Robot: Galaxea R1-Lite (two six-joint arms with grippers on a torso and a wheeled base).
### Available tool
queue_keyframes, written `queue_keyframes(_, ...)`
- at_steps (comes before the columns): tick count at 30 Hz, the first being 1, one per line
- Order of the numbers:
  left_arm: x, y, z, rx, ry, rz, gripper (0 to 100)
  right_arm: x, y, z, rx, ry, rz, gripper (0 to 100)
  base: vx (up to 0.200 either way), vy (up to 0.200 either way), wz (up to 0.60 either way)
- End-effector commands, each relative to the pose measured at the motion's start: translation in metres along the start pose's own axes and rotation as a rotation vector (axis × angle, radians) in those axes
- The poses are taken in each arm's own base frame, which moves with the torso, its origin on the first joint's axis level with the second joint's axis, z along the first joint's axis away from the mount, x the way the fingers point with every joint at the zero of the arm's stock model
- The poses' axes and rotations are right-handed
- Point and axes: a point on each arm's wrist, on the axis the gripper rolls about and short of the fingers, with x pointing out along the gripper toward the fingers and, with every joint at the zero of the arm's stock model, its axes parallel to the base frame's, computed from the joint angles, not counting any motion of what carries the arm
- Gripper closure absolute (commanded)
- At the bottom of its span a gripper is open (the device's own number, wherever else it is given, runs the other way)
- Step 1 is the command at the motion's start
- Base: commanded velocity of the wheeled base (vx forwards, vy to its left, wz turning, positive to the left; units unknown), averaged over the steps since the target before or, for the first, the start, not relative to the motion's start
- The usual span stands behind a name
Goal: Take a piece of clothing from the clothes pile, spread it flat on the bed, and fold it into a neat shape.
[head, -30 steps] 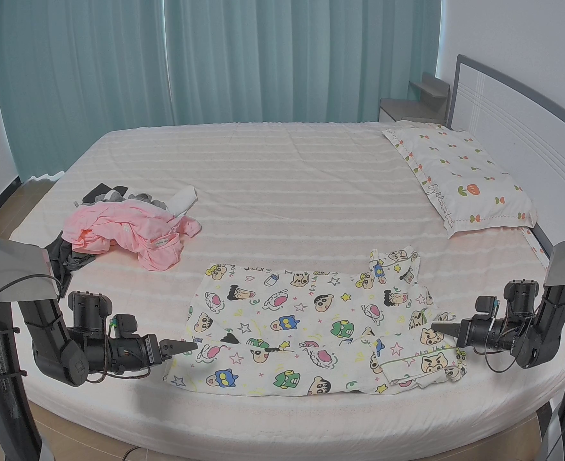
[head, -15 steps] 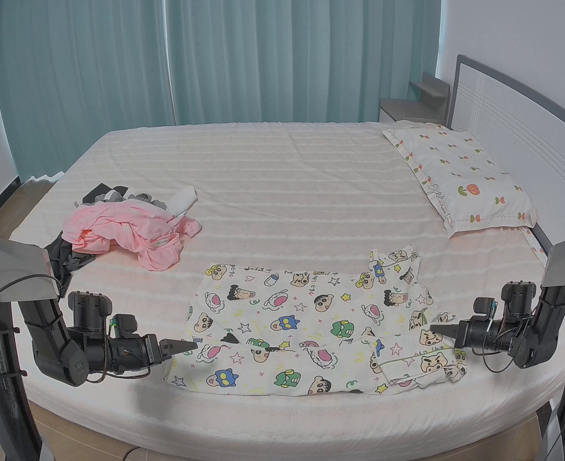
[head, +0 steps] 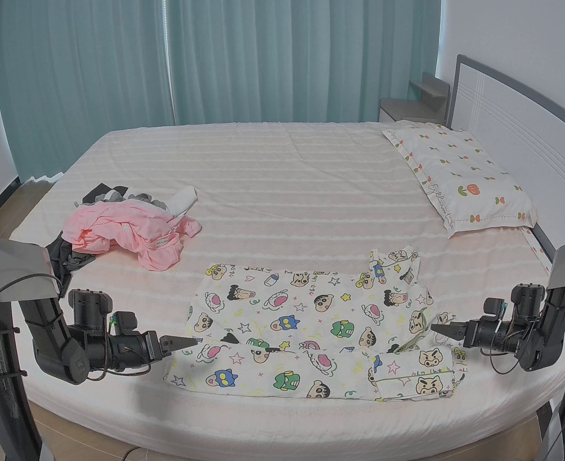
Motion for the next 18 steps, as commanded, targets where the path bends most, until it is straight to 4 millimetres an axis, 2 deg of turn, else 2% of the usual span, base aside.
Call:
queue_keyframes(1,-0.006,-0.017,0.019,-0.070,-0.073,-0.028,0,-0.008,0.004,-0.001,-0.019,-0.031,-0.002,0,0.000,0.000,0.00)
queue_keyframes(4,-0.011,-0.028,0.026,-0.132,-0.106,-0.049,0,-0.009,0.005,-0.001,-0.001,-0.037,0.000,0,0.000,0.000,0.00)
queue_keyframes(6,-0.011,-0.029,0.026,-0.131,-0.105,-0.050,0,-0.009,0.005,0.000,0.012,-0.043,0.002,0,0.000,0.000,0.00)
queue_keyframes(13,-0.007,-0.030,0.023,-0.127,-0.091,-0.054,0,-0.011,0.009,0.001,0.037,-0.074,0.012,0,0.200,0.000,0.00)
queue_keyframes(18,0.002,-0.036,0.029,-0.099,-0.107,-0.053,0,-0.010,0.008,-0.002,0.046,-0.066,0.013,0,0.000,0.000,0.00)
